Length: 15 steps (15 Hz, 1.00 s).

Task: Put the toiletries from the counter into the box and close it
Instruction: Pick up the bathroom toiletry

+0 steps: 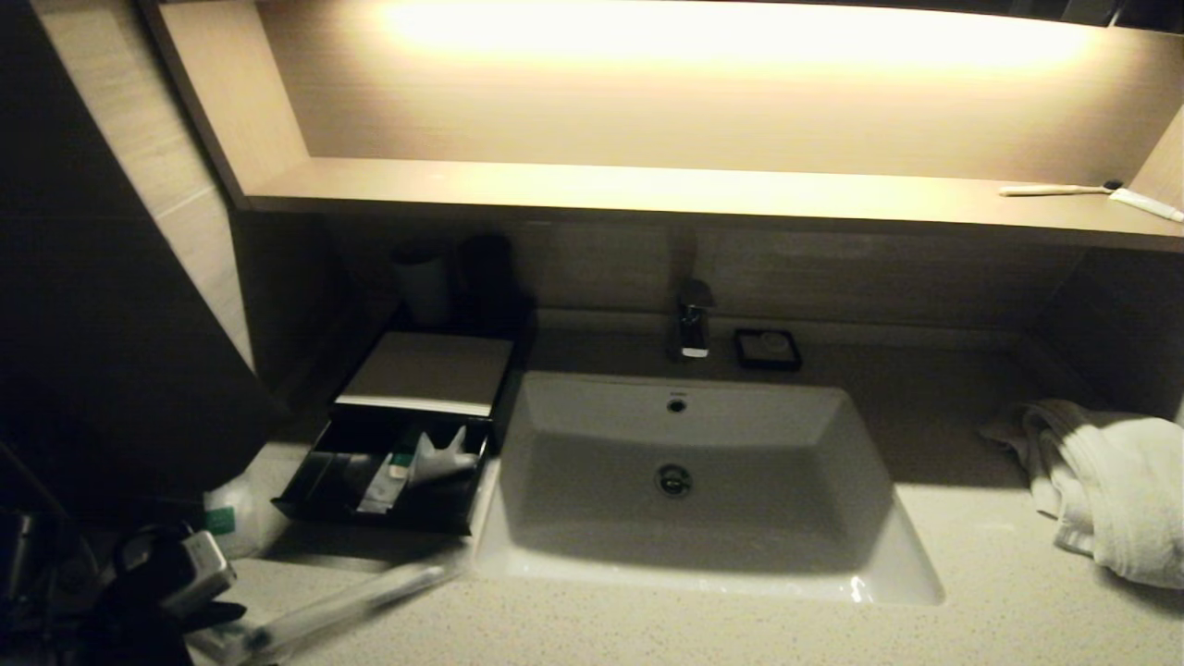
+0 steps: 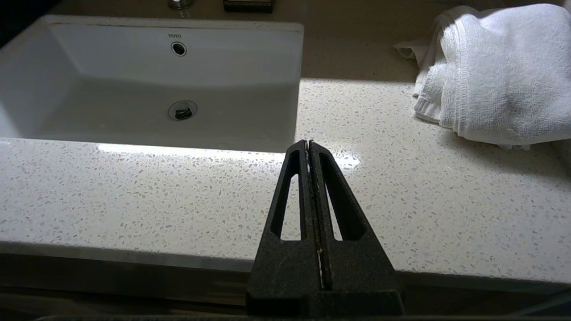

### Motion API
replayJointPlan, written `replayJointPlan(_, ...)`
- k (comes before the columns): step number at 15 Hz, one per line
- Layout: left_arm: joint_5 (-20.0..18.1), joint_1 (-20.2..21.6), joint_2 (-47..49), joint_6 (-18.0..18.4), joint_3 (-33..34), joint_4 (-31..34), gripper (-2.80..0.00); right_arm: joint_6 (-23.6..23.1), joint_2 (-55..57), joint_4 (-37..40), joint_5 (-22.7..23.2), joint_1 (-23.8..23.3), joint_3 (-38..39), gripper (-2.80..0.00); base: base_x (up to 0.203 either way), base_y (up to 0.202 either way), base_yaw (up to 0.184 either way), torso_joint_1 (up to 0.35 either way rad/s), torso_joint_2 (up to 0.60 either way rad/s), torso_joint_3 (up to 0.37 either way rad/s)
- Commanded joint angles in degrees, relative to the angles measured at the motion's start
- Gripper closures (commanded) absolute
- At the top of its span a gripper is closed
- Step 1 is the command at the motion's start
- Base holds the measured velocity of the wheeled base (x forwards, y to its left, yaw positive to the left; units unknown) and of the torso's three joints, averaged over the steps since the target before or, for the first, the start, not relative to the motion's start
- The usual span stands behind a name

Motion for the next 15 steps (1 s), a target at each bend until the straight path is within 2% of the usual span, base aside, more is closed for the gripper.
replayJointPlan(1,-0.2,-0.1,0.2,2.2,0.7,0.0,-2.8,0.0,0.0,0.0,0.0,0.0,0.0,0.0,0.0,0.0,0.0,0.0,0.0,0.0)
replayJointPlan(4,-0.2,-0.1,1.0,4.6,1.3,-0.1,-2.8,0.0,0.0,0.1,0.0,0.0,0.0,0.0,0.0,0.0,0.0,0.0,0.0,0.0)
replayJointPlan(15,-0.1,-0.2,1.3,4.8,1.4,-0.1,-2.8,0.0,0.0,0.0,0.0,0.0,0.0,0.0,0.0,0.0,0.0,0.0,0.0,0.0)
